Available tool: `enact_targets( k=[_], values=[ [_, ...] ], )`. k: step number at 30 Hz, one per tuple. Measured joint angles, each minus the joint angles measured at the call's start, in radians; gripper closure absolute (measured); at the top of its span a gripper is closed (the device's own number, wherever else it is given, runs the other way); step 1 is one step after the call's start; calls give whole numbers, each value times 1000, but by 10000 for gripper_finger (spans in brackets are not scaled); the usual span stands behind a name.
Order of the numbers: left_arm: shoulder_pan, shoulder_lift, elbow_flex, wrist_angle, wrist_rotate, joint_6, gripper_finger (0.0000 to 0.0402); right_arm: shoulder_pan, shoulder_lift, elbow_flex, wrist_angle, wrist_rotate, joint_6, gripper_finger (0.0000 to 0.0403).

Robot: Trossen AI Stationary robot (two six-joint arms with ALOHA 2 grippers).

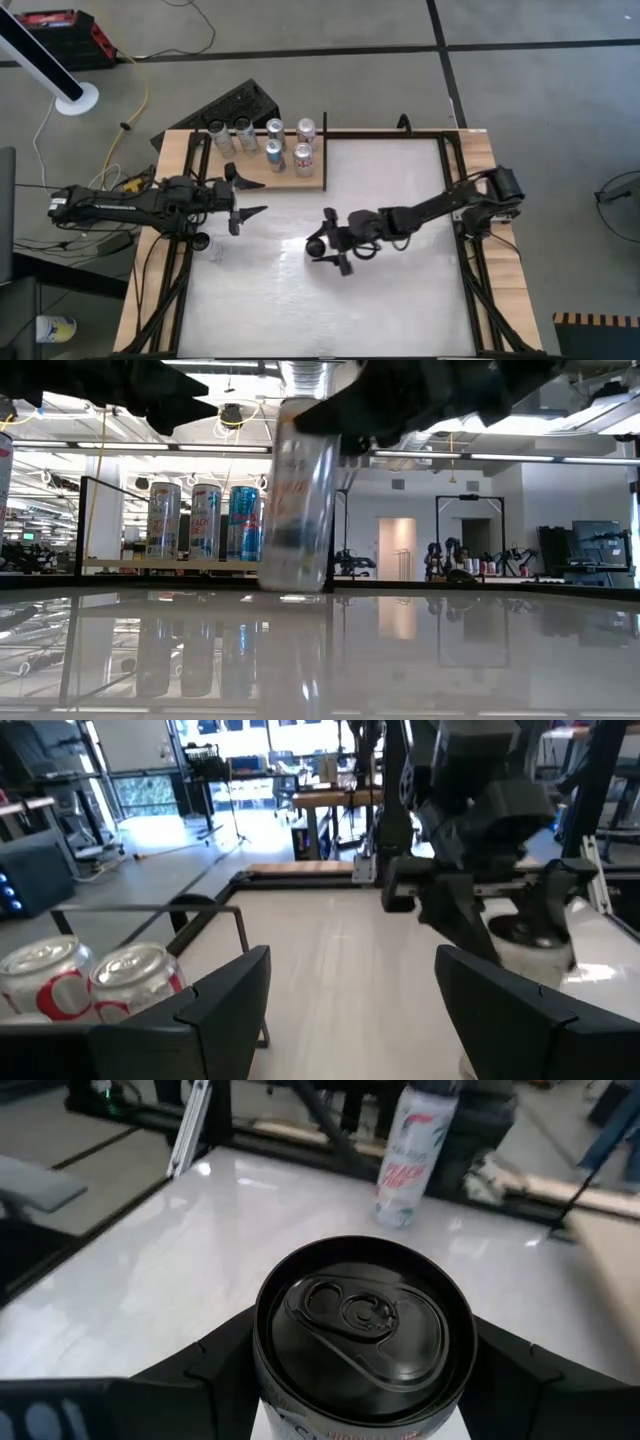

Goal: Place canned beverage on shelf
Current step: Put the white-yellow soda can on the shelf aligned with the other white-yellow soda can

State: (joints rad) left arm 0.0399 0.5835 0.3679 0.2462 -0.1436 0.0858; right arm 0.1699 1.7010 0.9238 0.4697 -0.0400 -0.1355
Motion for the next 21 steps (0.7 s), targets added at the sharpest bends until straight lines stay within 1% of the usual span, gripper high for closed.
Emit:
enact_targets(
  k=[3,6,15,21],
  values=[
    [0,6,0,2,0,14,129,-2,58,40,-10,-28,8,122],
    [0,5,0,3,6,19,129,-4,89,80,1,-41,8,122],
    [0,5,0,24,10,37,129,-4,85,93,-1,-41,12,122],
    [0,5,0,25,54,37,129,-9,97,93,-9,-42,42,122]
  ],
)
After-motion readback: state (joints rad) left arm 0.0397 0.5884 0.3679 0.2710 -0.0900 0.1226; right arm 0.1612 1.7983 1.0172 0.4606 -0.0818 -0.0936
